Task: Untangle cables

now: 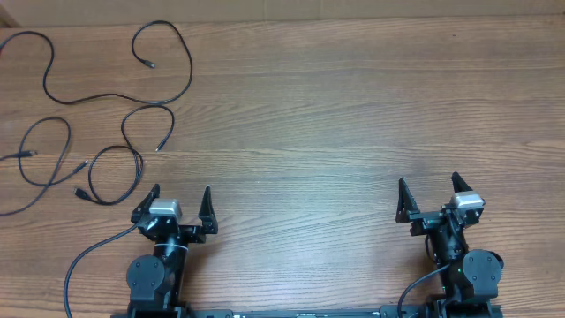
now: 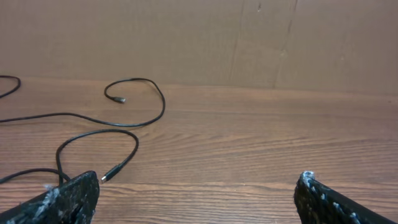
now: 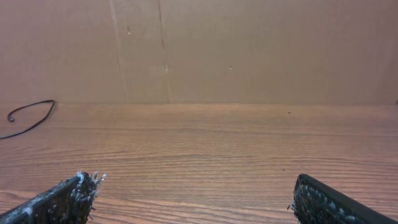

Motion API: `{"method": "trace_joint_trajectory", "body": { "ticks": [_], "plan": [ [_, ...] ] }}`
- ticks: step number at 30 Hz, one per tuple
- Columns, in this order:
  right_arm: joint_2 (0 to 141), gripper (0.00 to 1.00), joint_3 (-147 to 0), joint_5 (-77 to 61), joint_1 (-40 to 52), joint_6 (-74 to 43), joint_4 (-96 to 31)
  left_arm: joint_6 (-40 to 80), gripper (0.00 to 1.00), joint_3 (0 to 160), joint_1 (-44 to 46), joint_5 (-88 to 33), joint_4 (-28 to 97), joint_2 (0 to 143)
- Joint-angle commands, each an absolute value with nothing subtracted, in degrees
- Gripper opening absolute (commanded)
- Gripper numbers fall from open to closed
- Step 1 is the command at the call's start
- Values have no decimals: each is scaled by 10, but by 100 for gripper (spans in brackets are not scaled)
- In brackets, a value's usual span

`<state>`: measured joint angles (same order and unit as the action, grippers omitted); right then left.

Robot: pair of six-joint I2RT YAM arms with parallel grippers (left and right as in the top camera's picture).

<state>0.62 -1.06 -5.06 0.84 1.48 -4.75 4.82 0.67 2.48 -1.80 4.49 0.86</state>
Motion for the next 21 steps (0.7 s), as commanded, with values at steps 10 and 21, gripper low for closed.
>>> {"method": "trace_joint_trajectory", "body": {
  "ticks": [10, 21],
  "plan": [
    [2, 100, -5, -45, 7, 18, -45, 27, 100, 3, 22, -12, 44, 2],
    [2, 100, -5, -45, 7, 18, -45, 27, 99, 3, 22, -12, 44, 2]
  ]
}}
